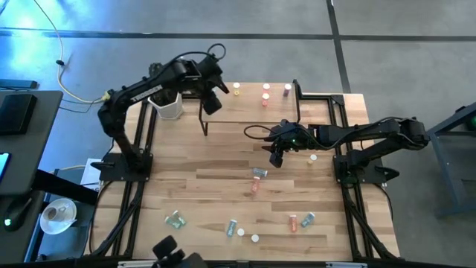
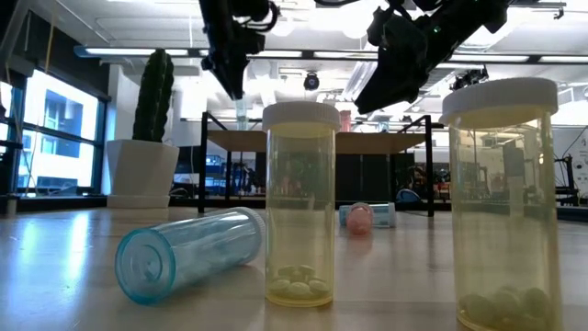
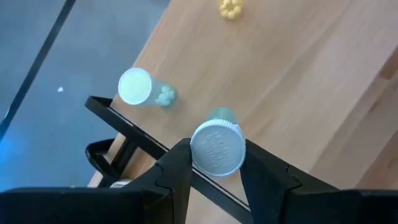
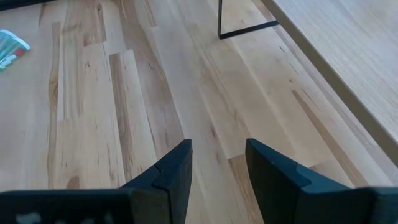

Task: Pick and place medicine bottles onto shelf by color
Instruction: Put the light blue pill bottle on the shelf aligned with the other light blue pill bottle

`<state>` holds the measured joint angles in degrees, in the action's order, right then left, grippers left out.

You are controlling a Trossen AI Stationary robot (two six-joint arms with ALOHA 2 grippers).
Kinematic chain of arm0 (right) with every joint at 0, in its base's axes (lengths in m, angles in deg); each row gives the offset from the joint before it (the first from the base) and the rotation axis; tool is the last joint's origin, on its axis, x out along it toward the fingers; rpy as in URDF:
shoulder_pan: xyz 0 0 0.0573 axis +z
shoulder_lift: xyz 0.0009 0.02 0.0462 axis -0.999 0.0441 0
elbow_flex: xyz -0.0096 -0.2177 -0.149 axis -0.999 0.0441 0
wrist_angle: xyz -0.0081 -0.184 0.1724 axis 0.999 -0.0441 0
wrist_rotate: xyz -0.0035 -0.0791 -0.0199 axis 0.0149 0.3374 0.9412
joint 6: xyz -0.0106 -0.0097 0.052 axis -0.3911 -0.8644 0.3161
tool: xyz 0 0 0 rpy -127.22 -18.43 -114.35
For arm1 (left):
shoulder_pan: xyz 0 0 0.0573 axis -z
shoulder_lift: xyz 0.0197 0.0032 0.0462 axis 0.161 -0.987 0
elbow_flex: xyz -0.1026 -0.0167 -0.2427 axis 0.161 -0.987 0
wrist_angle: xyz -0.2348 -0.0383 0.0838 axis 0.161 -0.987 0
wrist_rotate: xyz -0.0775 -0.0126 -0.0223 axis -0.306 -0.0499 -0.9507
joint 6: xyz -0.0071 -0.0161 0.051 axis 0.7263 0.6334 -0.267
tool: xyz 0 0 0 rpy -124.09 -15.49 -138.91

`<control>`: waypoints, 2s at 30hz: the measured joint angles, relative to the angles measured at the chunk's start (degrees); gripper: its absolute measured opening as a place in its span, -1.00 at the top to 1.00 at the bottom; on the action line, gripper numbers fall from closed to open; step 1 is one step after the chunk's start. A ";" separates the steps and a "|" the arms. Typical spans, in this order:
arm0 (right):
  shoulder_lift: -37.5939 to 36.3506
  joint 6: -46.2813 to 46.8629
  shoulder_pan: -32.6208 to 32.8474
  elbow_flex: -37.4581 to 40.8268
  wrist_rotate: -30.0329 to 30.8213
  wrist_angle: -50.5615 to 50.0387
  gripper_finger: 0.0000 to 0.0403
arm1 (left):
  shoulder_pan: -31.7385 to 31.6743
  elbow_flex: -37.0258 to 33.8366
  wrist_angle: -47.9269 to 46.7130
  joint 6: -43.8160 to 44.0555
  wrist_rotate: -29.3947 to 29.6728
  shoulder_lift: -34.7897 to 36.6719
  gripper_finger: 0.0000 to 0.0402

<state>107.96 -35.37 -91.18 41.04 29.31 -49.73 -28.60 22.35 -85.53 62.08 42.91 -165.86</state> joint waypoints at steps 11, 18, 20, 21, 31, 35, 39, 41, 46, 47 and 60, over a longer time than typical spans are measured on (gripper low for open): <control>0.00 0.02 0.00 0.00 -0.01 -0.02 0.29 | -0.53 0.02 -0.53 0.02 1.66 -1.80 0.44; 0.00 0.02 0.00 0.00 -0.02 -0.02 0.29 | -1.55 -0.29 -0.26 1.53 -0.26 -1.80 0.44; 0.00 0.02 0.00 0.00 -0.02 -0.02 0.29 | -1.57 -0.33 -0.25 1.53 -0.22 -1.82 0.44; 0.00 0.02 0.00 0.00 -0.02 -0.02 0.29 | -1.57 -0.33 -0.25 1.55 -0.20 -1.82 0.44; 0.00 0.24 0.00 0.00 -0.02 -0.02 0.29 | -1.49 -0.42 -0.57 1.62 -1.38 -4.42 0.44; 0.02 0.24 0.00 0.00 -0.04 -0.04 0.29 | -1.44 -0.39 -0.47 1.54 -1.23 -4.44 0.44; 0.04 0.24 0.00 0.00 -0.04 -0.02 0.29 | -1.44 -0.39 -0.42 1.53 -1.23 -4.45 0.44; 0.04 0.24 0.02 0.00 -0.04 -0.02 0.29 | -1.44 -0.39 -0.40 1.24 -1.24 -4.46 0.44; 0.04 0.24 0.00 0.00 -0.04 -0.03 0.29 | -1.44 -0.39 -0.07 0.95 -1.18 -4.49 0.44; 0.04 0.24 0.00 0.00 -0.04 -0.03 0.29 | -1.44 -0.39 -0.07 0.93 -1.17 -4.49 0.44; 0.70 0.24 0.00 0.00 -0.04 -0.24 0.29 | -1.42 -0.39 -0.05 0.32 0.26 -4.53 0.43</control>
<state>108.66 -35.13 -91.18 41.04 29.27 -49.97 -30.03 21.96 -85.58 62.40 43.17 -170.39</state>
